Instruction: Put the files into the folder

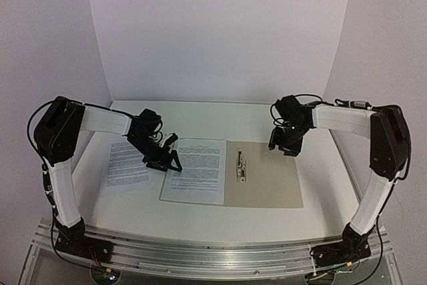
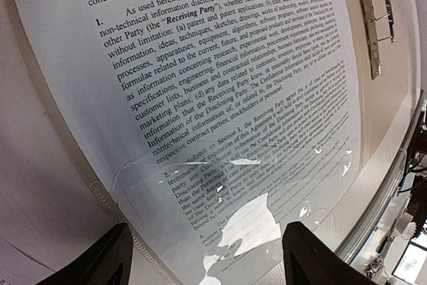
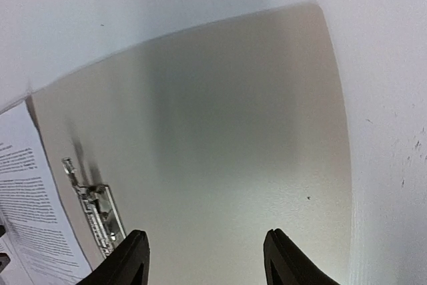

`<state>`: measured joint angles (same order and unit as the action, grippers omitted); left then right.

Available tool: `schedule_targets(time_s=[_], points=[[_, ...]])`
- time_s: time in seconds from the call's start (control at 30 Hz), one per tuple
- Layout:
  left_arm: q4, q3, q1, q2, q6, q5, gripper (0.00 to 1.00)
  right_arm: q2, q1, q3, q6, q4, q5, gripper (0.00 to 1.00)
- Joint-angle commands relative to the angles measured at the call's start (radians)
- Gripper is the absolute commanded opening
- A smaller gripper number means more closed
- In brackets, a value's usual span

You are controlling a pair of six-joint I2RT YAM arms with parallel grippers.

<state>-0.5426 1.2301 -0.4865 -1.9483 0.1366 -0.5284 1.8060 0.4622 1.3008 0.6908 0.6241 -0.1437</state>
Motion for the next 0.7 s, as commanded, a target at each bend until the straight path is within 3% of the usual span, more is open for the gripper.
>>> schedule_targets(time_s=[0.0, 0.17, 0.33, 0.5, 0.67], points=[[-0.052, -0.003, -0.005, 0.052, 0.017, -0.029, 0.78, 0.06, 0.076, 0.198, -0.037, 0.018, 0.031, 0.6], [-0.071, 0.03, 0.104, 0.167, 0.01, 0.015, 0.81, 0.188, 0.195, 0.45, -0.029, -0.03, 0.094, 0.62], [-0.12, 0.009, 0.327, 0.268, 0.037, 0.162, 0.99, 0.362, 0.323, 0.694, 0.011, -0.141, 0.173, 0.71], [-0.107, -0.059, 0.572, 0.337, 0.074, 0.315, 1.0, 0.575, 0.43, 0.941, 0.056, -0.223, 0.231, 0.78], [-0.084, -0.112, 0.661, 0.302, 0.072, 0.34, 1.0, 0.778, 0.507, 1.095, 0.12, -0.338, 0.239, 0.78]])
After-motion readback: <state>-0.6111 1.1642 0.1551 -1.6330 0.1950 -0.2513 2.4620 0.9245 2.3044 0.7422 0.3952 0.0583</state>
